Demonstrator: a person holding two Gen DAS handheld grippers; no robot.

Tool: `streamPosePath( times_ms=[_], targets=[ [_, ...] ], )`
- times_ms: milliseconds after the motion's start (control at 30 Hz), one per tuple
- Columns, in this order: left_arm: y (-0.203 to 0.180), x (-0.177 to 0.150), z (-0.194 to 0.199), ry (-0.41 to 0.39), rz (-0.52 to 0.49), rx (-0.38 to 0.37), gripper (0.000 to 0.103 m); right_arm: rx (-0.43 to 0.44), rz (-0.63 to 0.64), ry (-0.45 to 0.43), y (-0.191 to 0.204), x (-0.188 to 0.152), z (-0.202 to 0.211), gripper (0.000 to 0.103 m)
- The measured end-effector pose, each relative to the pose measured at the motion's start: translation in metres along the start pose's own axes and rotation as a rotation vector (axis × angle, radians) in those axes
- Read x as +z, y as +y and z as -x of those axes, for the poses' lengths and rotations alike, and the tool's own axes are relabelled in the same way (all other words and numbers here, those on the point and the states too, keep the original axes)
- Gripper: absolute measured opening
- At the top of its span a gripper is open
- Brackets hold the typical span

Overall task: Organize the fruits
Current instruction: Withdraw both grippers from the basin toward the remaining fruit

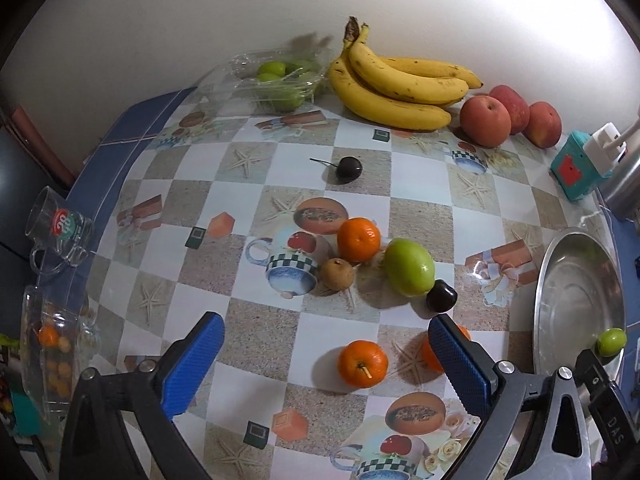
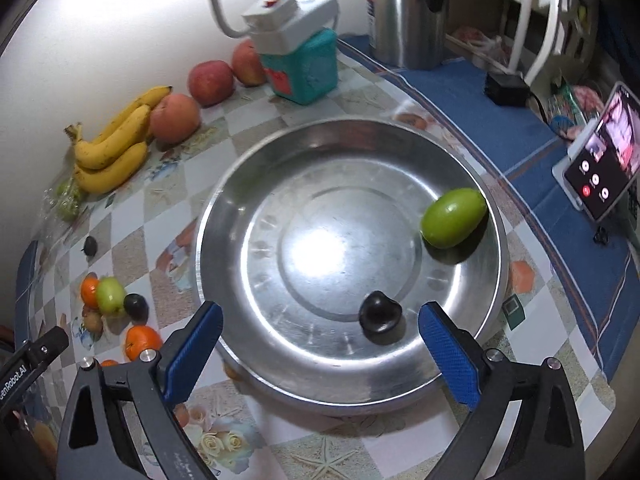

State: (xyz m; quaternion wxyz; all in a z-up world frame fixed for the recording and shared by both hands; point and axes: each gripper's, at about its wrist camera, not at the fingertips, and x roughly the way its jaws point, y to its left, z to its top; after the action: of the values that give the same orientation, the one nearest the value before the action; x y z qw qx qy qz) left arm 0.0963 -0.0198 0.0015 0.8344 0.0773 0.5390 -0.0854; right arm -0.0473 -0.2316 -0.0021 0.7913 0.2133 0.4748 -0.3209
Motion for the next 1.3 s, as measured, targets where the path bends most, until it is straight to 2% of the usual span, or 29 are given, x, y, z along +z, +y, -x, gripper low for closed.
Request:
streamPosePath(
  times_ms=[133, 567, 867, 1167, 1267, 1300],
  targets=[
    [0.009, -0.001, 0.002, -0.002, 0.015, 0.003, 0.103, 0.036, 0.007, -0.008, 0.008, -0.005, 0.009, 0.098],
    [0.041, -0.005, -0.001, 0.020, 0.076, -0.008, 0.103, 0.038, -0.043, 0.038, 0.028, -0.027, 0.020, 0.098],
    [0.056, -0.010, -0.011, 0.054, 0.119, -0.002, 0.103, -0.010, -0.078, 0.043, 0.039, -0.044, 0.020, 0.098],
    [0.056, -0.015, -0.028, 0.114, 0.158, -0.019, 0.103, -0.022, -0.166, 0.071, 0.039, -0.057, 0.000, 0.098],
    [0.052, -0.016, -0.033, 0.132, 0.155, -0.042, 0.103, -0.036, -0.178, 0.071, 0.042, -0.058, -0.008, 0.095],
    [0.051, -0.017, -0.035, 0.140, 0.153, -0.053, 0.103, -0.039, -0.177, 0.070, 0.043, -0.058, -0.011, 0.089]
  ],
)
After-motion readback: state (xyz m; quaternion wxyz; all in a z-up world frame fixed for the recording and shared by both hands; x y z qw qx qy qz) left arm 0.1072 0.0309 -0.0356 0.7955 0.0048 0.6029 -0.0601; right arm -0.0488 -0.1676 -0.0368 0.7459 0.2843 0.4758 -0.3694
